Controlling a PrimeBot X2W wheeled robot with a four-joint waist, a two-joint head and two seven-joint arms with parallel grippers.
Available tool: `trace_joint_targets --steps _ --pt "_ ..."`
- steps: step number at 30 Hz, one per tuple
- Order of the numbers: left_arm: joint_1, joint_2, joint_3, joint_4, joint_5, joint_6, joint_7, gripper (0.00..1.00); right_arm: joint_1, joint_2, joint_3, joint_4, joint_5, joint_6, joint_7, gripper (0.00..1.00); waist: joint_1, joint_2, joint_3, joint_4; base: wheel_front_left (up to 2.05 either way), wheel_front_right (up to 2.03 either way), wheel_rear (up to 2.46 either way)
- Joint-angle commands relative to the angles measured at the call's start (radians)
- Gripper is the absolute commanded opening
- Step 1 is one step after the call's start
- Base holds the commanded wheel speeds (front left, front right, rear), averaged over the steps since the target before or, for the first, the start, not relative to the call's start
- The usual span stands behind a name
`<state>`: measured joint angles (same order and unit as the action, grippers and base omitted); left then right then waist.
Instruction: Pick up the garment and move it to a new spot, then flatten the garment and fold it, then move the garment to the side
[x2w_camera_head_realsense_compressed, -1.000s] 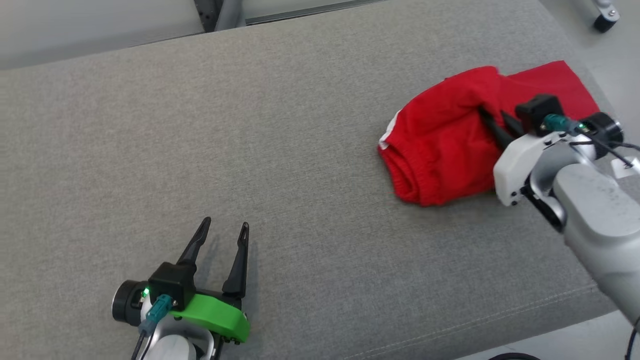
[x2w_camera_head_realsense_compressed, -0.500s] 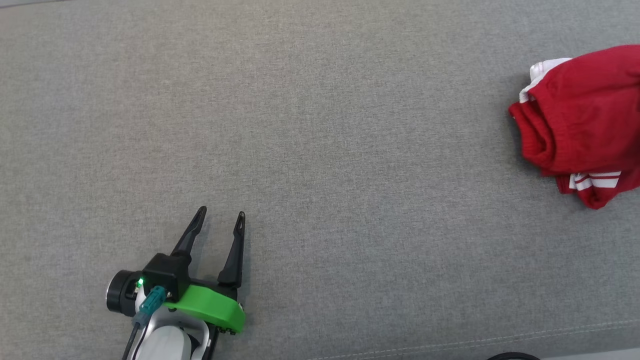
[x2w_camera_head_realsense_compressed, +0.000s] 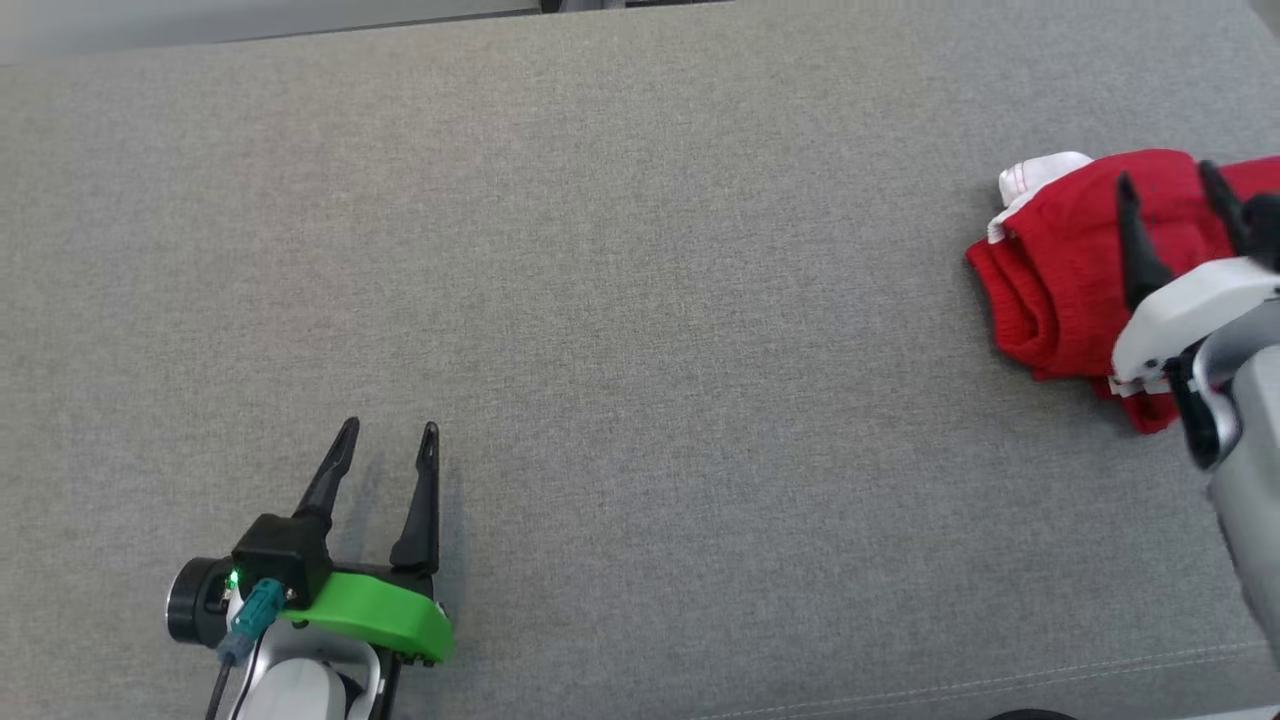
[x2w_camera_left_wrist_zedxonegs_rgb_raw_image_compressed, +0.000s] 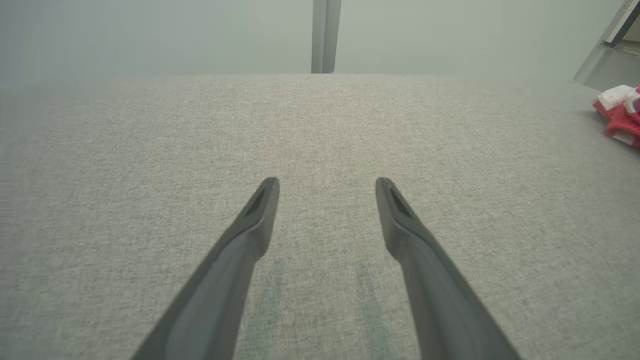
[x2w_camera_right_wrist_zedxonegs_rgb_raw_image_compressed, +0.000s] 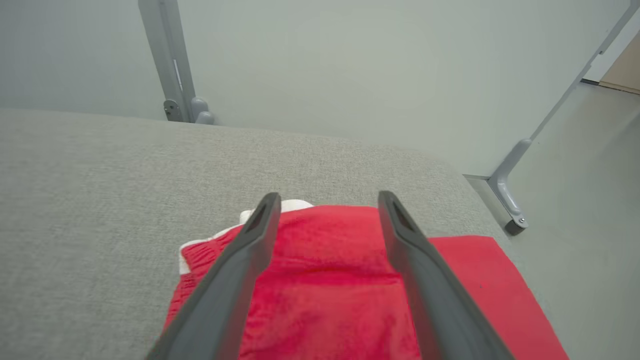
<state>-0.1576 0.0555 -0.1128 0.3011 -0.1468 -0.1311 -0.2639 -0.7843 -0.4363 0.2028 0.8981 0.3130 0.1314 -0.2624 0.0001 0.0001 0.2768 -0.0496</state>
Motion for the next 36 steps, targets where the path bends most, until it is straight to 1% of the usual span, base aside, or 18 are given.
trace_joint_targets --steps 1,4,8,9,11,14,18,27,36 --pt "0.014 0.003 0.017 0.0 0.007 0.001 0.001 1.0 0.066 0.043 -0.037 -0.075 -0.025 -0.002 -0.002 1.0 -0.0001 -0.0001 -0.036 -0.005 0.0 0.0 0.0" --pt "0.028 0.0 0.039 0.005 0.011 0.001 0.001 1.0 0.195 0.127 -0.092 -0.192 -0.063 -0.002 -0.002 1.0 -0.0001 -0.0001 -0.068 0.001 0.0 0.0 0.0" --pt "0.05 -0.001 0.069 0.017 0.018 0.001 0.001 1.0 0.322 0.233 -0.115 -0.31 -0.105 -0.002 -0.002 1.0 -0.0001 -0.0001 -0.108 0.008 0.0 0.0 0.0" --pt "0.063 -0.002 0.083 0.022 0.02 0.001 0.001 1.0 0.377 0.275 -0.129 -0.349 -0.107 -0.002 -0.002 1.0 -0.0001 -0.0001 -0.126 0.011 0.0 0.0 0.0" --pt "0.074 -0.003 0.098 0.028 0.021 0.001 0.001 1.0 0.424 0.31 -0.138 -0.378 -0.112 -0.002 -0.002 1.0 -0.0001 -0.0001 -0.143 0.014 0.0 0.0 0.0" --pt "0.09 -0.004 0.111 0.034 0.02 0.001 0.001 1.0 0.476 0.343 -0.147 -0.419 -0.13 -0.002 -0.002 1.0 -0.0001 -0.0001 -0.168 0.017 0.0 0.0 0.0" --pt "0.108 -0.004 0.12 0.045 0.008 0.005 0.001 1.0 0.541 0.372 -0.148 -0.444 -0.157 -0.002 -0.002 1.0 -0.0001 -0.0001 -0.205 0.02 0.0 0.0 0.0" --pt "0.142 -0.004 0.13 0.069 -0.01 0.024 0.001 1.0 0.605 0.383 -0.15 -0.461 -0.233 -0.002 -0.002 1.0 -0.0001 -0.0001 -0.262 0.02 0.0 0.0 0.0" --pt "0.155 -0.004 0.162 0.072 -0.017 0.033 0.001 1.0 0.652 0.384 -0.169 -0.481 -0.213 -0.002 -0.002 1.0 -0.0001 -0.0001 -0.299 0.032 0.0 0.0 0.0"
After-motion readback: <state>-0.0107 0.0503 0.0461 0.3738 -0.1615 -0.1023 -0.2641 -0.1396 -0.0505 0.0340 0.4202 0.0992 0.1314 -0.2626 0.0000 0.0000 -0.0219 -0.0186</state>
